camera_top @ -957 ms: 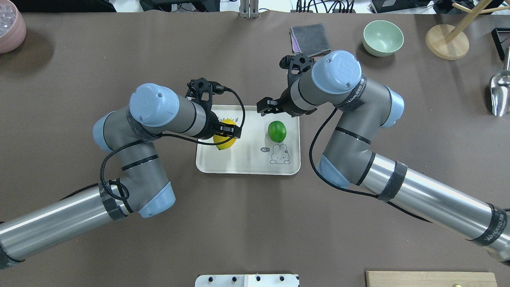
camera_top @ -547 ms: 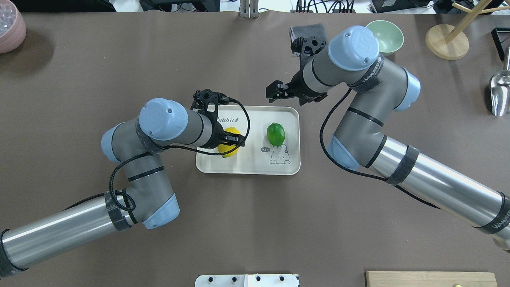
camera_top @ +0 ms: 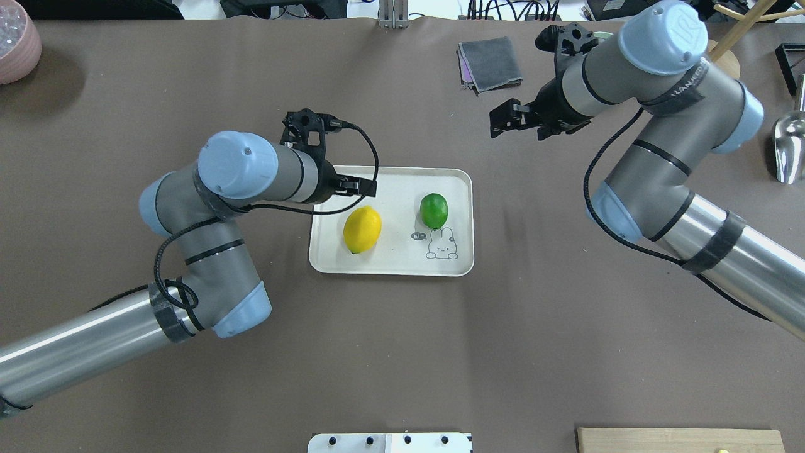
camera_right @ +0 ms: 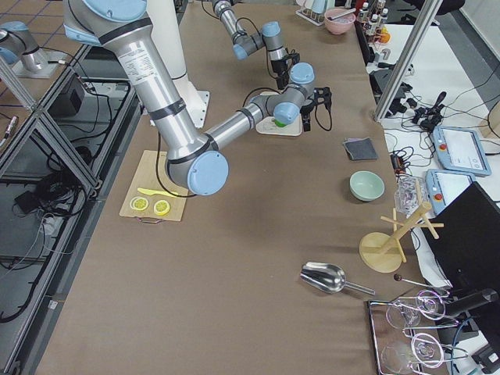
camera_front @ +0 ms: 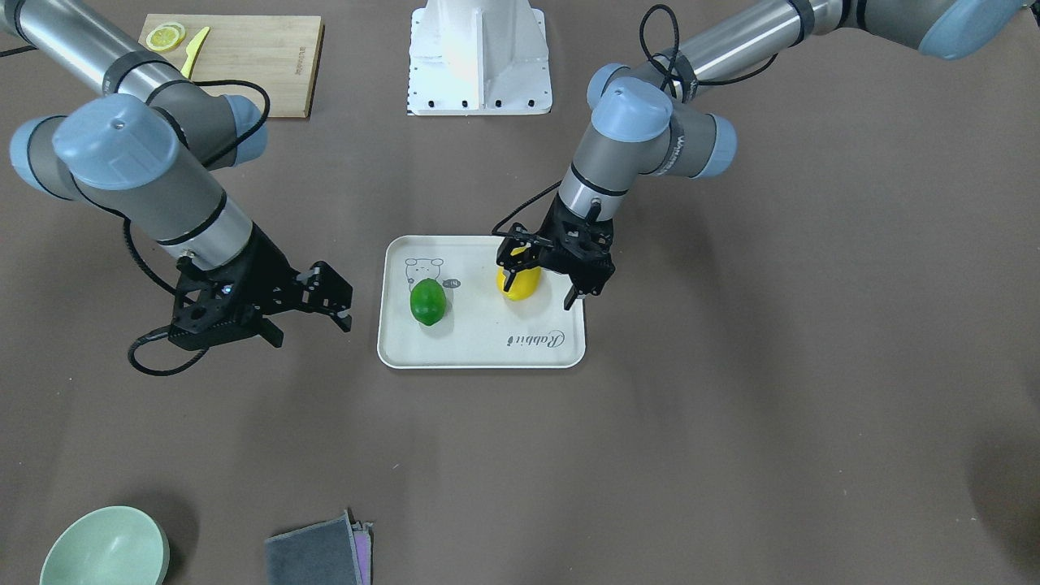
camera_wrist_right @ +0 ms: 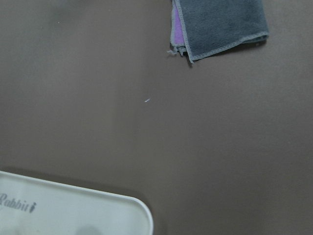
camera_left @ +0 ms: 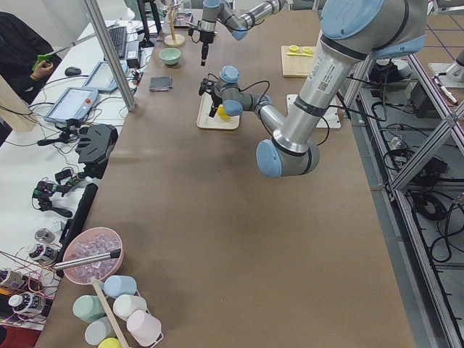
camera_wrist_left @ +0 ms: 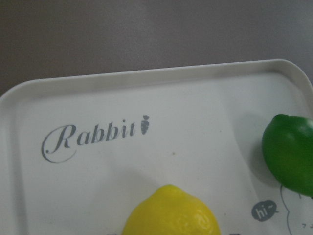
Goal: Place all lemons on tray
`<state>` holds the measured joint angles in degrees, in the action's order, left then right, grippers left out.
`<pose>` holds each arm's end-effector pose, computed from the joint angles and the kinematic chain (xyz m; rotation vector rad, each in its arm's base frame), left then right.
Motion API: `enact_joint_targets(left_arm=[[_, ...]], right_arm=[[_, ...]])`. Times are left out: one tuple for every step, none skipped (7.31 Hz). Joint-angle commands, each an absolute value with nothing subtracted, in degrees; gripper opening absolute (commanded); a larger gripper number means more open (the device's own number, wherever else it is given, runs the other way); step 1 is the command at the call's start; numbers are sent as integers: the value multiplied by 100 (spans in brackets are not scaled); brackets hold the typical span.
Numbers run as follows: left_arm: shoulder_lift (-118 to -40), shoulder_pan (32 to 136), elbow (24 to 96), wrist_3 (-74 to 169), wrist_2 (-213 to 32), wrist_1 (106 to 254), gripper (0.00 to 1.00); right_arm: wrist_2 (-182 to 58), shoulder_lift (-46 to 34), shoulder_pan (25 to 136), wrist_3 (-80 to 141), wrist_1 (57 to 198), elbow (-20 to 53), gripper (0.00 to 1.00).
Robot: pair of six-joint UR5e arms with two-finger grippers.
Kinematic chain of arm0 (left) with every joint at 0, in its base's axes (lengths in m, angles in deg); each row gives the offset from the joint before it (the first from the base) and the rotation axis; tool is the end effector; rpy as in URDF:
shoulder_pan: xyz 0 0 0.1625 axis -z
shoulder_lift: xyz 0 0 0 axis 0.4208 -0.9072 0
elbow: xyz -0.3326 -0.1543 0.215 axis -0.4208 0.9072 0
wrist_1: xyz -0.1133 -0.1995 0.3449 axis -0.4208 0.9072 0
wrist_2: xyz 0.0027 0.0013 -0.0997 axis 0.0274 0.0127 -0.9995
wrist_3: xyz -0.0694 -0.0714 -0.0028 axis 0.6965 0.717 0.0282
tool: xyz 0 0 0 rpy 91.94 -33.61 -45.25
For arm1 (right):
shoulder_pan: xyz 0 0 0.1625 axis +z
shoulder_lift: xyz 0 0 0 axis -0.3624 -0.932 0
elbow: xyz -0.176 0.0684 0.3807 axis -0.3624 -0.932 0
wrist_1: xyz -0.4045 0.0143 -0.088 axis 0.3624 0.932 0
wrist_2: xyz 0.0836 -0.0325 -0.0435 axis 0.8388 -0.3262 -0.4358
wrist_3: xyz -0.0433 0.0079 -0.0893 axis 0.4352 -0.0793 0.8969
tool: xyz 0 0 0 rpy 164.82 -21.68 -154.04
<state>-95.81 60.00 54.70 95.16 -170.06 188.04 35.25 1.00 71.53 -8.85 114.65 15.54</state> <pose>0.5170 -0.5033 0.2440 0.4620 1.0792 0.0000 -0.3604 -0.5634 0.3119 0.2807 -1.0310 -0.0084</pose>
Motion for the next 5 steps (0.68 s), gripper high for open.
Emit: enact_joint_targets(left_arm=[[-9433,6923,5488,9071,-17669,18792,98],[-9267,7196,5505,8396,-17743,18809,98],[-8874,7443,5557,7841,-17761,19062,98],[-8505,7680,5575,7436,-17787,19404,98],[-8222,7996,5567,7275,-18040,19459,98]], right_arm=[[3635,-719,7668,101,11387,1817,100],[3645,-939,7923,746,11378,1825,100],[3636,-1081,8056,953,11395,1808,100],[3671,-1108,8171,1007,11413,1764,100],[3793,-1126,8363,1016,11509,1746,100]])
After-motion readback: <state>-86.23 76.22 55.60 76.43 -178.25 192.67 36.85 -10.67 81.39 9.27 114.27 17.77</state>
